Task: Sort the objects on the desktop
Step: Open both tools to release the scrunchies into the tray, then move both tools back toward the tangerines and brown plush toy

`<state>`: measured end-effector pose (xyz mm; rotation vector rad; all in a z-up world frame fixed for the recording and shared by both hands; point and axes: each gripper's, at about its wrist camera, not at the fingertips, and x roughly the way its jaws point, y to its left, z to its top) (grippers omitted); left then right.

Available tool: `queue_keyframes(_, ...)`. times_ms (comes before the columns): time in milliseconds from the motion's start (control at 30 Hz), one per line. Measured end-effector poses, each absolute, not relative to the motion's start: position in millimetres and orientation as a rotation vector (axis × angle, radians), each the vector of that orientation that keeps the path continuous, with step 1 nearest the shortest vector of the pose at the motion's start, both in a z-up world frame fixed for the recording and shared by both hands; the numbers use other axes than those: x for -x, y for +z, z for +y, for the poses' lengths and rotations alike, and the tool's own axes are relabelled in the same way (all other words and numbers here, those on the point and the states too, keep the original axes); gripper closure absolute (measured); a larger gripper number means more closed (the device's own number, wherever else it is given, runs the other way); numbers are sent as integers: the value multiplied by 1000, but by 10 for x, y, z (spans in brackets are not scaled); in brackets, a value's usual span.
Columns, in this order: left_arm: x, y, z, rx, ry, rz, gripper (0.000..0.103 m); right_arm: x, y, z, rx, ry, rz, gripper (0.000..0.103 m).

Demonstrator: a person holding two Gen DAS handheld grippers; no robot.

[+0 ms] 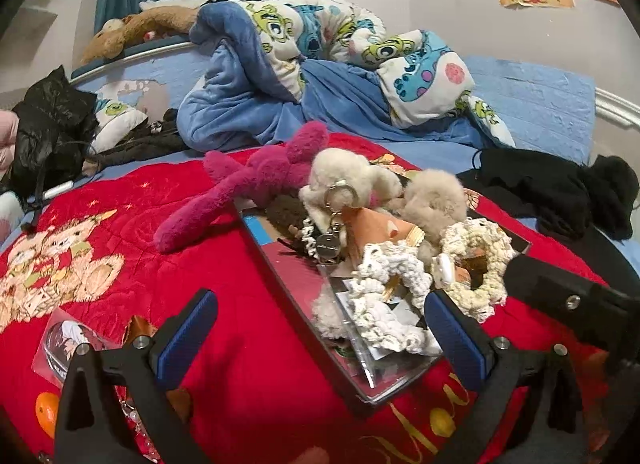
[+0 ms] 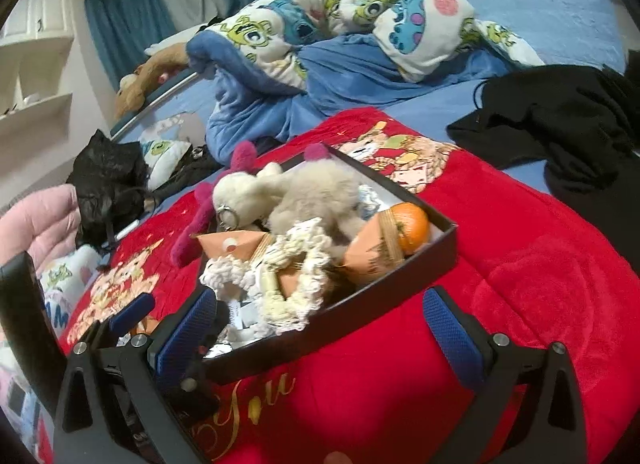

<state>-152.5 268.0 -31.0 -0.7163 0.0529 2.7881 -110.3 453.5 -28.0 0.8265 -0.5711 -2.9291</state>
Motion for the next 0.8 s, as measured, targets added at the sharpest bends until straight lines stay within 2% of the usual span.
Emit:
queue_keyframes(467, 1327, -262, 2487, 722, 2810, -28, 0, 933, -150, 4384, -798, -2945, -546, 0)
queue_keyframes(667, 1194, -245, 2310, 747, 2817, -83, 0, 828, -87, 4156, -792, -2933, -442, 0)
queue_keyframes(800, 1086, -233, 2216, 763, 2824, -71, 0, 775, -73, 4075, -781, -2910, -489, 0)
